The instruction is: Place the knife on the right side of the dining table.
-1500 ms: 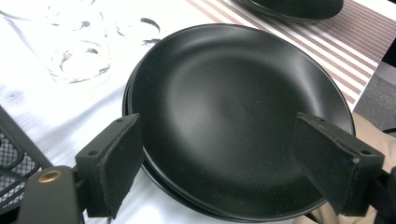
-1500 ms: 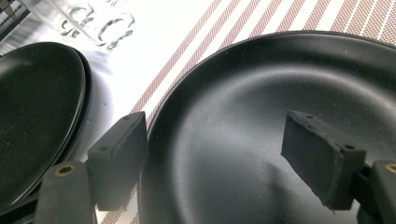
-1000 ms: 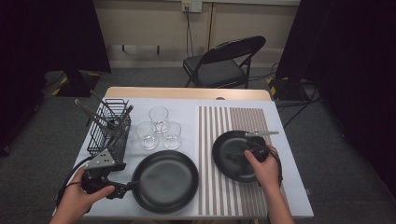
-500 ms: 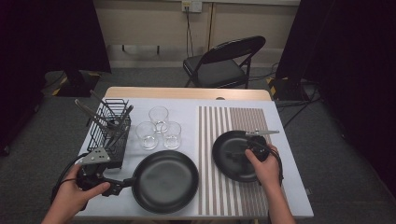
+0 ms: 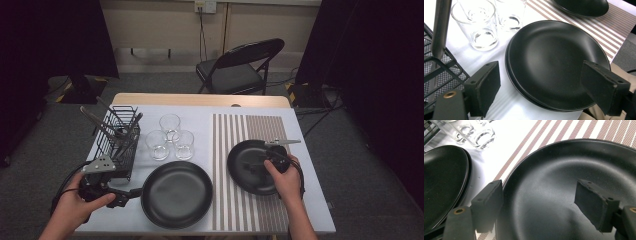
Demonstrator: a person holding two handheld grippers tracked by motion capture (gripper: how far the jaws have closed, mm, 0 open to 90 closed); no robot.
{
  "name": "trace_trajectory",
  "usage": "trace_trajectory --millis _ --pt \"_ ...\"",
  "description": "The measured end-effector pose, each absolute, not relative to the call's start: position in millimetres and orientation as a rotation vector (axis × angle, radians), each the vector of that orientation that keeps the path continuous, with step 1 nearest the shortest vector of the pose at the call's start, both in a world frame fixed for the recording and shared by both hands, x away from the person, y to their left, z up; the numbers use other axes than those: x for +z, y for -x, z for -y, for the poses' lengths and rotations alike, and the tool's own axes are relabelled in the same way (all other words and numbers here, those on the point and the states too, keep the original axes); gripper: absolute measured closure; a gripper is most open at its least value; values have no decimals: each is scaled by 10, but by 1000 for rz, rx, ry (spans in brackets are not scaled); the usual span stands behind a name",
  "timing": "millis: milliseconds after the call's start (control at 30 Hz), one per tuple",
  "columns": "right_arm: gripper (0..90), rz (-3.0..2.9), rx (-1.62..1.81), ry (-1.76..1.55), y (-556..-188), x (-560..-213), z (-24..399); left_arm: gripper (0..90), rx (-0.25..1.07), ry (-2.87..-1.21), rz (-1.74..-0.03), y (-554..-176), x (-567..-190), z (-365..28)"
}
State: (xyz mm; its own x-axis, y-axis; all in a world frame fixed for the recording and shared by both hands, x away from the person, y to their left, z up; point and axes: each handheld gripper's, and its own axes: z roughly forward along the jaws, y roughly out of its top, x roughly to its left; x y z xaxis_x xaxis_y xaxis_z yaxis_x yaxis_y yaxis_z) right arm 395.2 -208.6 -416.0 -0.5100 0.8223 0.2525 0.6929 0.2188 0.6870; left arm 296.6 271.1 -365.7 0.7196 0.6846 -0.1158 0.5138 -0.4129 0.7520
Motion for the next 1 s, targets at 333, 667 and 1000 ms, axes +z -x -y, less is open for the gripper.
trace_trajectory --millis 333,667,1000 --pt "222 -2314 1161 -1457 -3955 -4163 2110 161 276 -2089 -919 -2985 -3588 -2744" --pt "222 -2312 1156 -1447 -3955 -4158 2125 162 280 -2085 -930 -3002 -3508 -2789" --pt "223 -2316 1159 -1429 -3949 -4159 2124 162 280 -2073 -924 -3010 -3419 -2827"
